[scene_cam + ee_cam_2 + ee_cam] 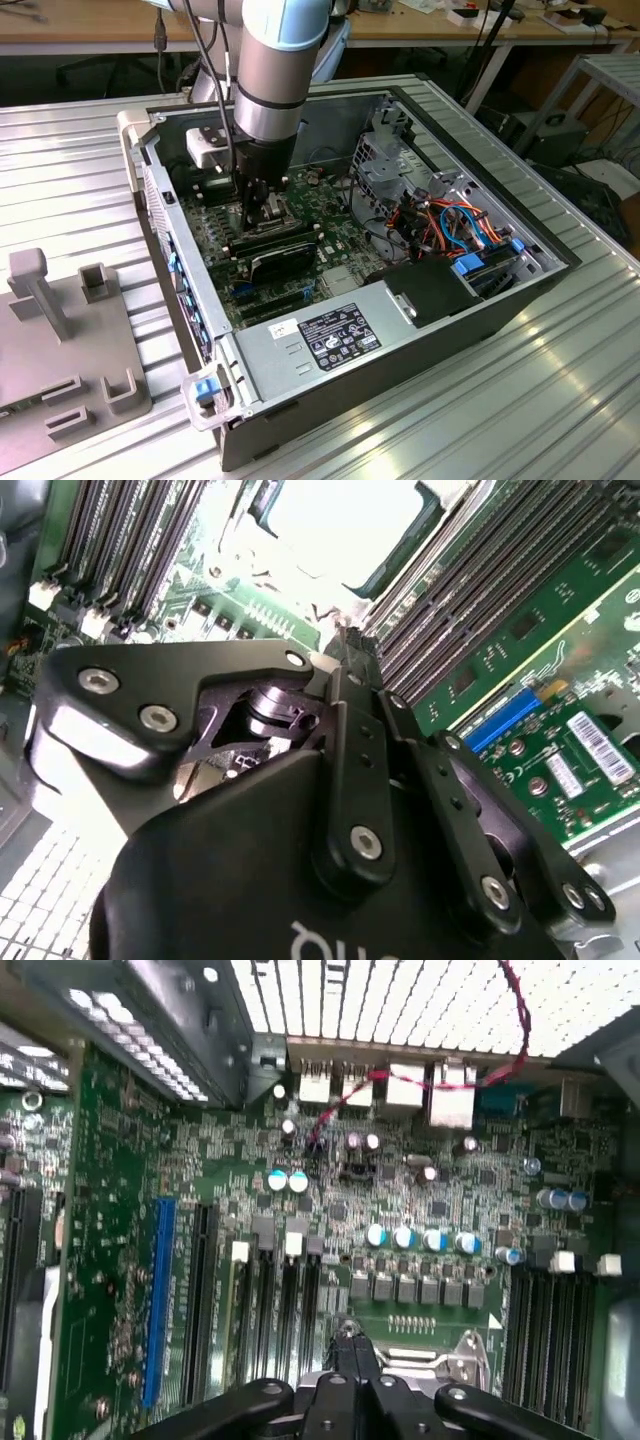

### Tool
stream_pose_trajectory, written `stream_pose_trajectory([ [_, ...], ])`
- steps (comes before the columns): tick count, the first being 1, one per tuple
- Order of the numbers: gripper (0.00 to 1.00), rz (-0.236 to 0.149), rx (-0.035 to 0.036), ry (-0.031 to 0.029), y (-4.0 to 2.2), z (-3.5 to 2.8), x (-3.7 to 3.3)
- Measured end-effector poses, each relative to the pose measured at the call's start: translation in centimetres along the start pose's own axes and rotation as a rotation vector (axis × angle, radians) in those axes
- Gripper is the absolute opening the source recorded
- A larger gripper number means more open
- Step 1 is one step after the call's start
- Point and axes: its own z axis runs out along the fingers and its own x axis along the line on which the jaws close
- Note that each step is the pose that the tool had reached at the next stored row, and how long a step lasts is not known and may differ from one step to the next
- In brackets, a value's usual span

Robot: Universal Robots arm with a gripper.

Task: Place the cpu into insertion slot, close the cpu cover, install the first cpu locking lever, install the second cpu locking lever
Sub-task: 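Install the second cpu locking lever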

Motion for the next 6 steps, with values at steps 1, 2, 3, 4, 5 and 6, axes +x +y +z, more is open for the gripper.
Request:
stream_pose_trajectory([
  [1, 0.11, 0.000, 0.0000, 0.0000, -0.03, 0.00, 0.00],
  [2, 0.11, 0.000, 0.0000, 0.0000, -0.03, 0.00, -0.01],
  [3, 0.11, 0.000, 0.0001, 0.0000, -0.04, 0.00, -0.02],
  [4, 0.11, 0.000, 0.0000, 0.0000, -0.04, 0.00, -0.02],
  [5, 0.11, 0.000, 0.0000, 0.0001, -0.04, 0.00, -0.03],
  [6, 0.11, 0.000, 0.0000, 0.0000, -0.04, 0.00, -0.03],
])
